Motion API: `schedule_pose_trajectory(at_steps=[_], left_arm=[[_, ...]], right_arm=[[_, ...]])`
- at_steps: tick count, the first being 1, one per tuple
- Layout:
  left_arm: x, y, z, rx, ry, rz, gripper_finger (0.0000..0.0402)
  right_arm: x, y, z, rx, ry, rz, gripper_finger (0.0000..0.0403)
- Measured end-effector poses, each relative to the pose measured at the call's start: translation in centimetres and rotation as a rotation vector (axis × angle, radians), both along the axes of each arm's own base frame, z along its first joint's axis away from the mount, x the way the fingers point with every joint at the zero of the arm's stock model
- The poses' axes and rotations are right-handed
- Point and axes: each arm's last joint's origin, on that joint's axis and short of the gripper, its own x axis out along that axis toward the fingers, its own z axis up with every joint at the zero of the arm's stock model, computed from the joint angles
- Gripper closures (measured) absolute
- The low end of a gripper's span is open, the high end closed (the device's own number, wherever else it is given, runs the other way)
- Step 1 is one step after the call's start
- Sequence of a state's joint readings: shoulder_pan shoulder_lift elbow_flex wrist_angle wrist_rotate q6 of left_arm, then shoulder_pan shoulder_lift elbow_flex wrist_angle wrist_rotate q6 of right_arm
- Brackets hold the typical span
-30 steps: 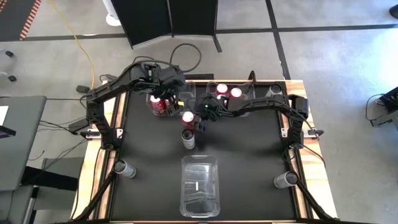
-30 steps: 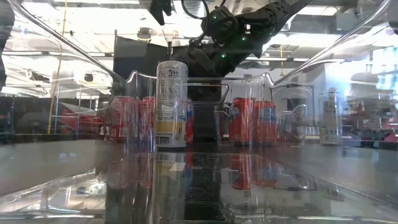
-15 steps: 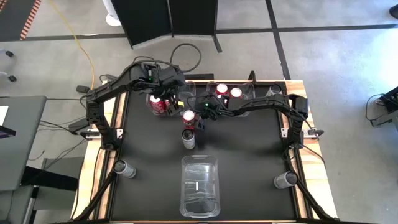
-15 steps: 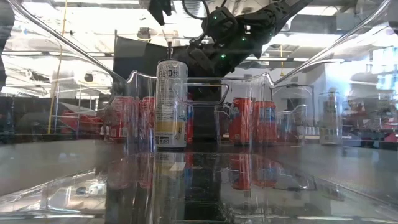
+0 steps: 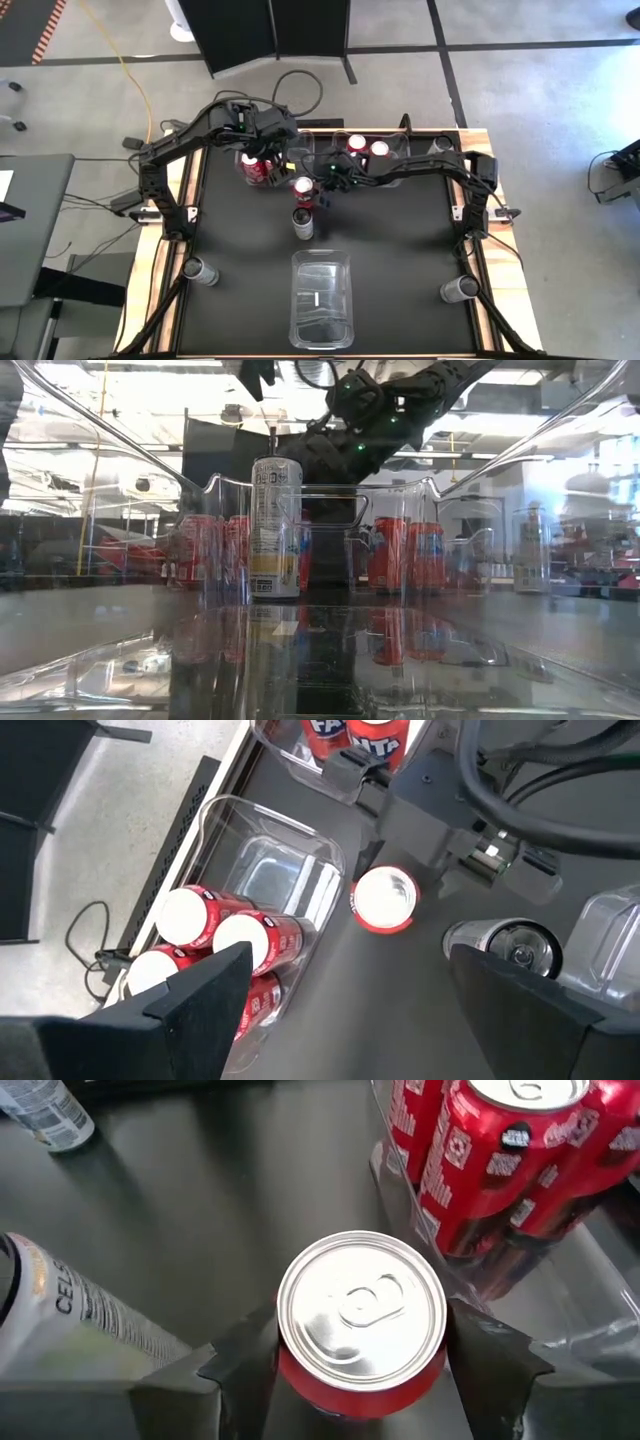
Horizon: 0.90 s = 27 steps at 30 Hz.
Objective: Sort soda cans
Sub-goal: Put the orange soda can into the right transparent bin
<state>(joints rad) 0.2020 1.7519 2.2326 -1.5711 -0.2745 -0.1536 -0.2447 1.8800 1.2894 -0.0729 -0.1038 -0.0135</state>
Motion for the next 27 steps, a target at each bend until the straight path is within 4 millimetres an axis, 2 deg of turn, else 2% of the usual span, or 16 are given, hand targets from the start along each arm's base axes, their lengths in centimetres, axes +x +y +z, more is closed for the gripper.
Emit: schedule_pose_trajectory(at_steps=[7, 12, 17, 23, 27], left_arm=[[0.0, 0.0, 0.0, 0.0, 0.0, 0.001, 0.0068], [0.0, 0.0, 0.0, 0.013, 0.012, -0.026, 0.0068], [-0.1, 0.5, 0.0, 0.019, 0.017, -0.024, 0.0068], [-0.3, 1.0, 0.0, 0.023, 0.021, -0.011, 0.0068], [-0.3, 1.0, 0.0, 0.023, 0.021, -0.012, 0.0068]], right_arm=[[-1.5, 0.3, 0.2, 0.036, 0.142, -0.003, 0.0118], [-2.0, 0.5, 1.5, -0.003, 0.106, 0.025, 0.0094], [-2.0, -0.3, 2.0, -0.012, 0.06, 0.01, 0.007], [-1.0, -0.3, 0.2, 0.037, 0.056, 0.034, 0.0044], [-0.3, 0.3, 0.0, 0.033, 0.02, 0.056, 0.0023]])
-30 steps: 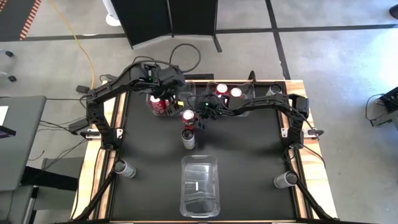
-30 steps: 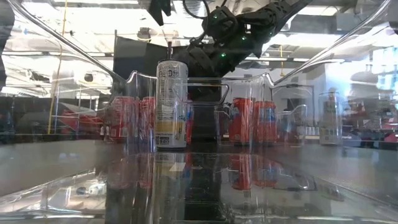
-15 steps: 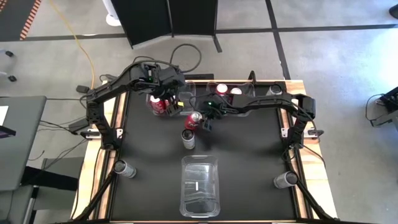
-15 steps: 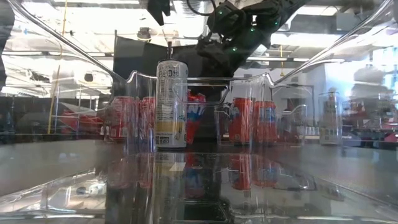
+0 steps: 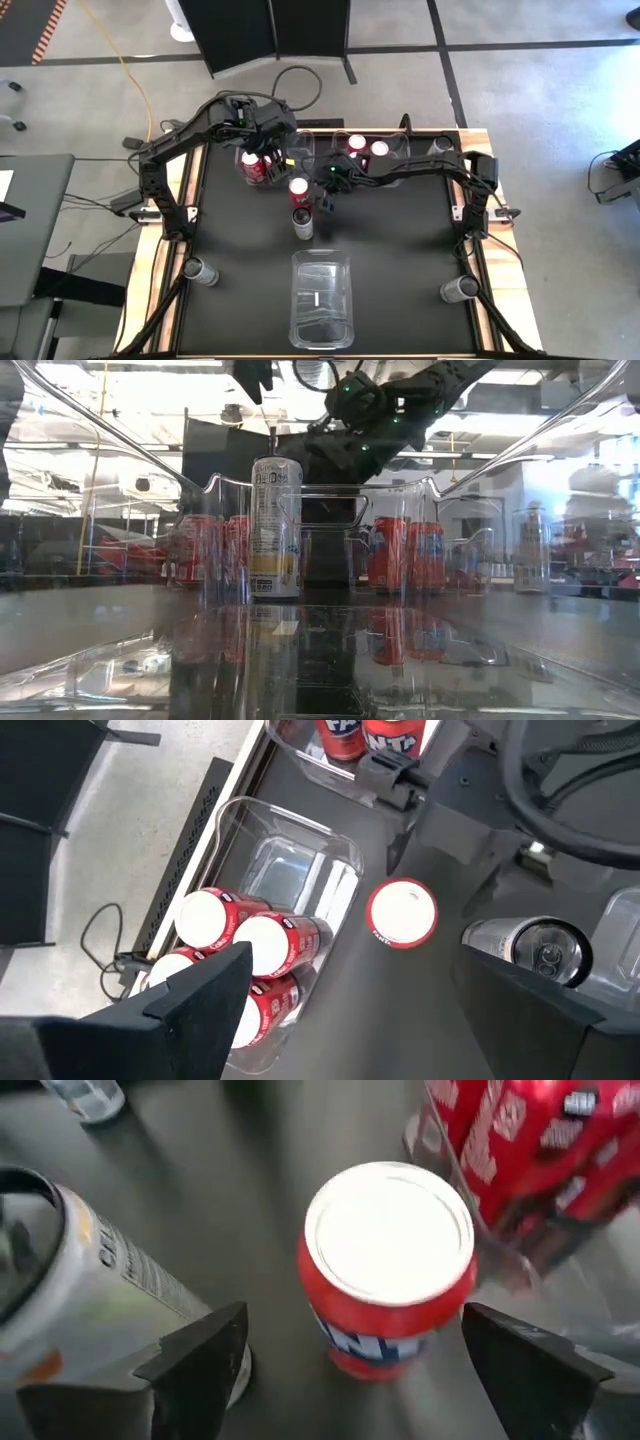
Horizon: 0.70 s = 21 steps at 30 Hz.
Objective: Sort soda cans
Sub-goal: Put the orange soda can into the right transparent bin
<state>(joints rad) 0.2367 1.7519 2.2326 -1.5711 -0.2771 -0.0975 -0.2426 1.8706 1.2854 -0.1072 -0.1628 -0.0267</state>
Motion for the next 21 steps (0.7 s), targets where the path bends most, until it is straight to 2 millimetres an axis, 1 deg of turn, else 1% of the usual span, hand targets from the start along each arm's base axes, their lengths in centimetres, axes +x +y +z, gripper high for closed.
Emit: schedule_pose_trajectory(at_steps=[4, 13, 17, 18, 19, 21], left_arm=[[0.0, 0.0, 0.0, 0.0, 0.0, -0.001, 0.0068], [0.0, 0.0, 0.0, 0.002, 0.002, -0.006, 0.0068], [0.0, 0.0, 0.0, 0.0, 0.0, -0.002, 0.0068], [0.0, 0.0, 0.0, -0.002, -0.001, 0.001, 0.0068], [0.0, 0.0, 0.0, -0.004, -0.003, 0.004, 0.0068], [0.0, 0.0, 0.0, -0.009, -0.009, 0.015, 0.0068]], right_arm=[[0.6, 0.4, 0.7, -0.023, -0.088, 0.01, 0.0005], [0.8, -0.9, 1.4, -0.058, -0.16, -0.04, 0.0003], [1.4, -1.3, 0.6, -0.044, -0.177, -0.031, 0.0003], [1.4, -1.2, 0.2, -0.034, -0.157, -0.028, 0.0003], [1.8, -1.1, -0.5, -0.026, -0.139, -0.016, 0.0003], [2.6, -0.9, -0.5, -0.031, -0.147, -0.004, 0.0003]])
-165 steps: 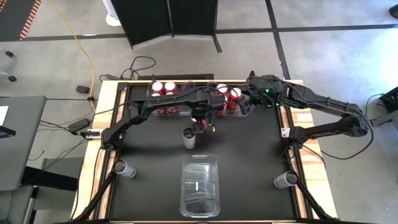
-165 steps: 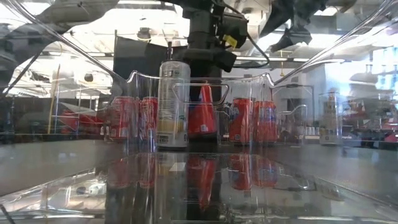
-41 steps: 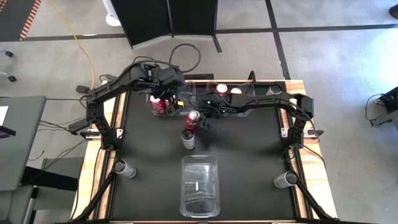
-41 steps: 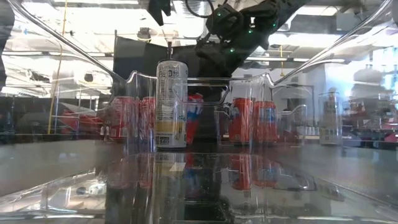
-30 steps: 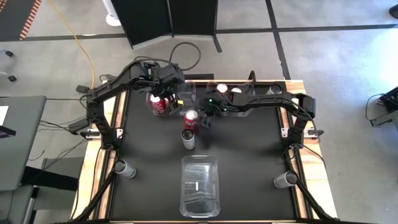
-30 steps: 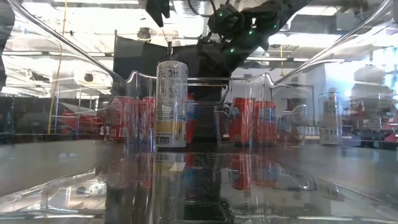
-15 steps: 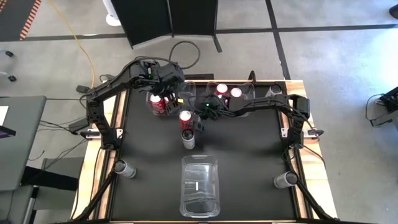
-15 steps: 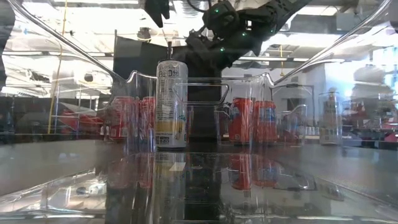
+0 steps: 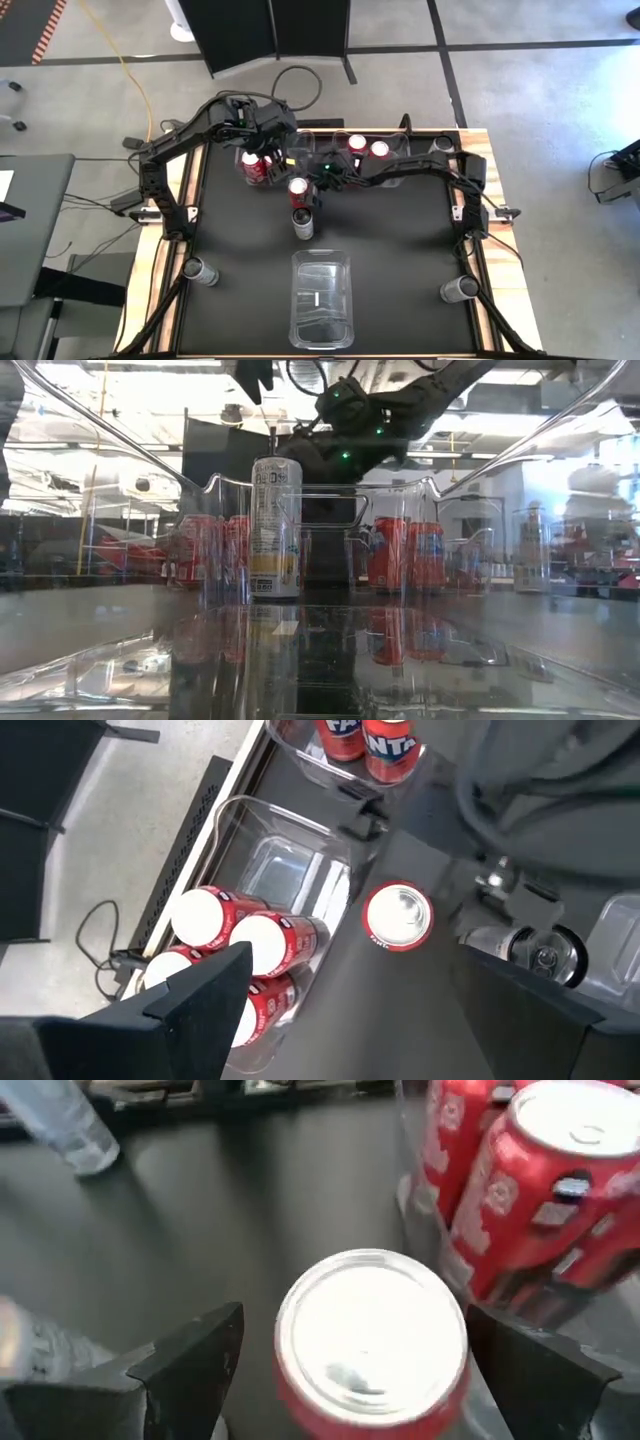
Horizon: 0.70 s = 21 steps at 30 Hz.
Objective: Sort soda cans
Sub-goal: Put the orange soda can into the right transparent bin
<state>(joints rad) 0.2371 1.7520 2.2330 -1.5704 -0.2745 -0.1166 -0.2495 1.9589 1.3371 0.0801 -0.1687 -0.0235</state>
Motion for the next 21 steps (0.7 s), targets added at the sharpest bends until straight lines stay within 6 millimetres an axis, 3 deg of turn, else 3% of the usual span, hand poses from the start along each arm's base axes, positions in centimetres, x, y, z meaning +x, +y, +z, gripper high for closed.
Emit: schedule_pose_trajectory(at_steps=[10, 15, 21], left_arm=[[0.1, -0.2, 0.0, -0.017, -0.011, 0.008, 0.0068], [0.1, -0.2, 0.0, -0.012, -0.004, 0.004, 0.0068], [0.0, -0.1, 0.0, -0.01, -0.006, 0.011, 0.0068]], right_arm=[[1.0, -0.1, -0.4, -0.027, 0.098, 0.007, 0.0013], [1.0, -0.1, -1.5, -0.023, 0.162, 0.023, 0.0056], [1.1, -0.1, -1.5, 0.009, 0.154, 0.001, 0.0116]])
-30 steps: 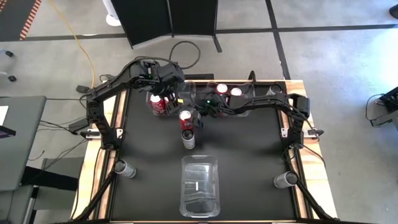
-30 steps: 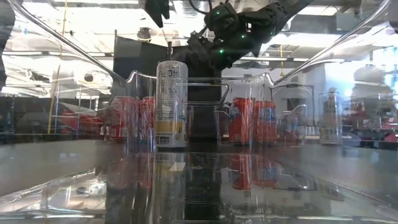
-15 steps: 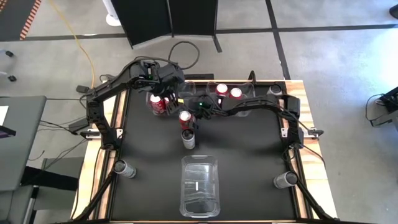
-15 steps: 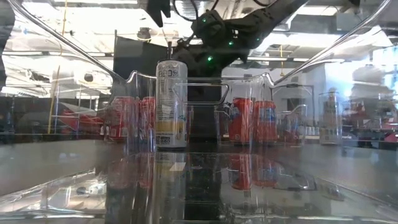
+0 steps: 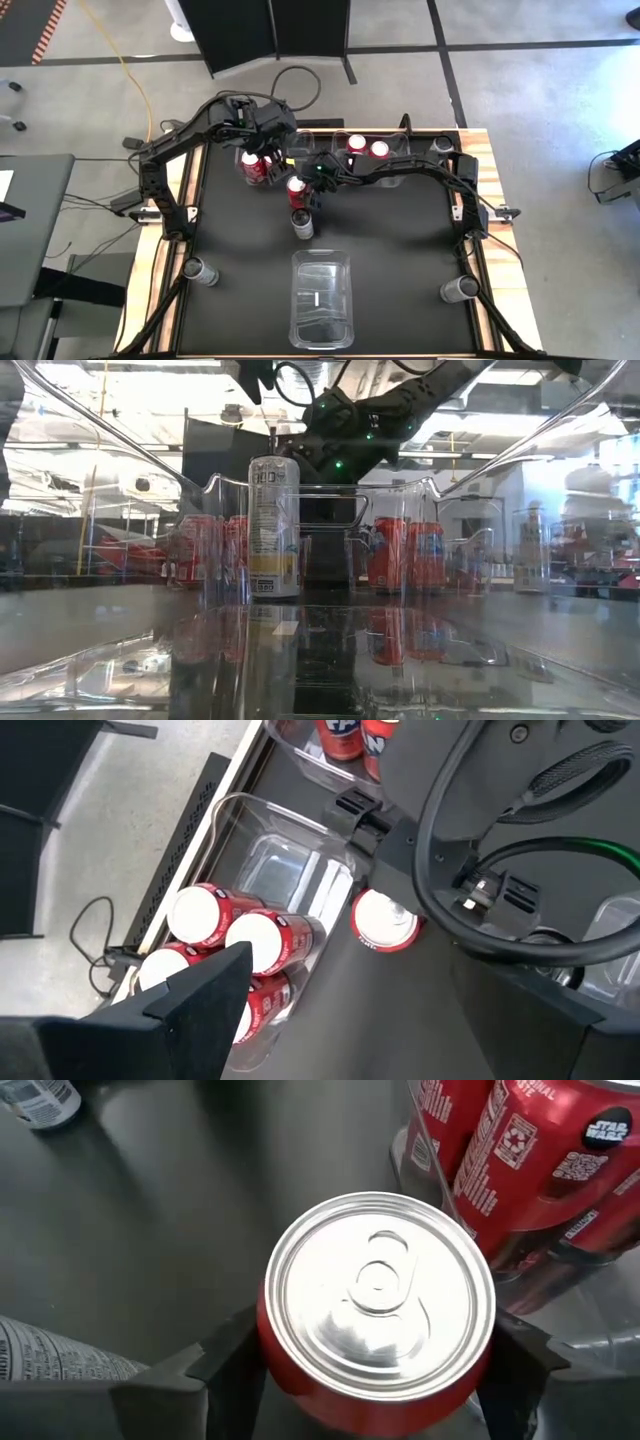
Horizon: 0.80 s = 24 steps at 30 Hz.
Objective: Sort soda cans
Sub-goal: Put the orange soda can into the right transparent bin
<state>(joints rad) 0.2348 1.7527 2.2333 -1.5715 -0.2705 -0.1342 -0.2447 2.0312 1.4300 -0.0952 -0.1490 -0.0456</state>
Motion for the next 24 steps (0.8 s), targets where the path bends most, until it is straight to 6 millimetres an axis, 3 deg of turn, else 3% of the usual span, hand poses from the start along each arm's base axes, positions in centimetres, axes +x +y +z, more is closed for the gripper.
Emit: schedule_pose_trajectory(at_steps=[5, 8, 19, 22, 24], left_arm=[[0.0, 0.0, 0.0, 0.0, 0.0, 0.001, 0.0068], [0.0, 0.0, 0.0, -0.001, -0.002, 0.003, 0.0068], [0.2, 0.1, 0.1, 0.039, -0.012, -0.008, 0.0068], [0.3, 0.2, 0.2, 0.049, -0.018, -0.014, 0.0068], [0.4, 0.2, 0.3, 0.052, -0.031, -0.012, 0.0068]], right_arm=[[-0.3, 0.1, 0.6, 0.004, 0.006, -0.002, 0.0125], [-1.3, 0.3, 2.0, 0.01, 0.037, 0.0, 0.0125], [-7.8, 0.9, 13.0, -0.041, -0.082, -0.065, 0.0127], [-10.1, -0.1, 14.7, -0.07, -0.065, -0.148, 0.0127], [-11.7, -1.0, 14.4, -0.069, -0.031, -0.198, 0.0127]])
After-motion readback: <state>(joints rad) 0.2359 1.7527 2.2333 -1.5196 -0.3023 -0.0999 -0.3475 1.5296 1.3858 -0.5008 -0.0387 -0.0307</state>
